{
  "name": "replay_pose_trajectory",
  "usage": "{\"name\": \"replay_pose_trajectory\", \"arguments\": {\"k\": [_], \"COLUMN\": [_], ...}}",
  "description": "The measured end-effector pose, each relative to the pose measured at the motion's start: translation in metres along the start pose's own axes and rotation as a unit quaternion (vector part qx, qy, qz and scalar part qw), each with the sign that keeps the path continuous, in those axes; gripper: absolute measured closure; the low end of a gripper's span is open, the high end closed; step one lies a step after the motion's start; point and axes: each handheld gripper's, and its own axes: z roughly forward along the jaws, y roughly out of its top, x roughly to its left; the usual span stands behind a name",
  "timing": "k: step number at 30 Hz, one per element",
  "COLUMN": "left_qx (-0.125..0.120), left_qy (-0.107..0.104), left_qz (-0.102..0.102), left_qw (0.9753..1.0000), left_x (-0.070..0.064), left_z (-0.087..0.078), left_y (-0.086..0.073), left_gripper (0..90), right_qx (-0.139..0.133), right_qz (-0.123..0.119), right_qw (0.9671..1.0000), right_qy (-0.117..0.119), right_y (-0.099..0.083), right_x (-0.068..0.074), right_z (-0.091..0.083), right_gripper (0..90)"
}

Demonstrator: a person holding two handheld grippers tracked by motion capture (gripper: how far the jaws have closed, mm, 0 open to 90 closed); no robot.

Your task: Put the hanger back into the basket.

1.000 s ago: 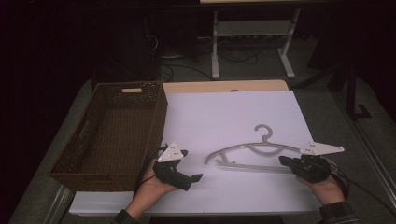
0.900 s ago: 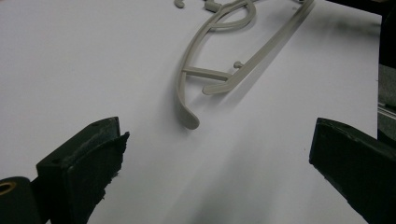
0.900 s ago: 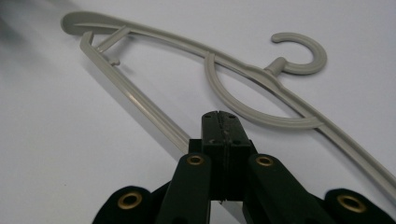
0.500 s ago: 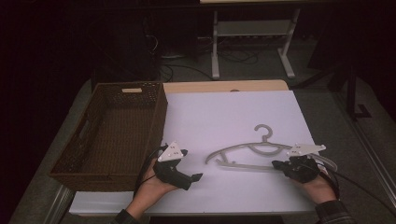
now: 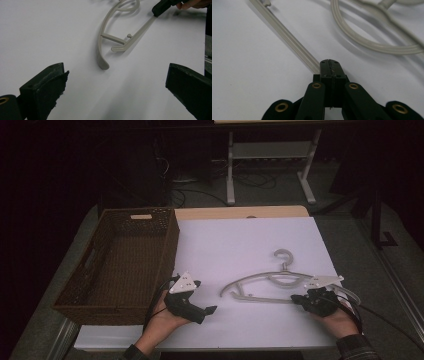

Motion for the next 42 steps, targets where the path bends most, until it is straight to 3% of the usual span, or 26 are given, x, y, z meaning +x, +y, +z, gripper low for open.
{"name": "replay_pose_trajectory", "arguments": {"k": [13,21,26,38,42], "left_qx": [0.002,0.005,0.007,0.02,0.021], "left_qy": [0.003,-0.007,-0.018,-0.046,-0.06], "left_qz": [0.0,0.005,0.008,0.014,0.013], "left_qw": [1.0,0.9999,0.9998,0.9987,0.9979], "left_x": [0.0,0.004,0.01,0.033,0.038], "left_z": [0.001,0.007,0.018,0.056,0.072], "left_y": [0.001,0.015,0.026,0.047,0.058], "left_gripper": [2.5,6.0,6.8,18.7,26.6], "right_qx": [0.0,0.001,0.0,-0.001,-0.001], "right_qz": [0.004,0.011,0.013,0.014,0.016], "right_qw": [1.0,0.9999,0.9999,0.9999,0.9999], "right_qy": [-0.001,0.0,0.0,0.0,-0.001], "right_y": [-0.001,-0.001,-0.001,-0.002,-0.002], "right_x": [0.0,0.0,0.0,0.0,0.001], "right_z": [0.001,0.002,0.002,0.002,0.002], "right_gripper": [90.0,90.0,90.0,90.0,90.0]}}
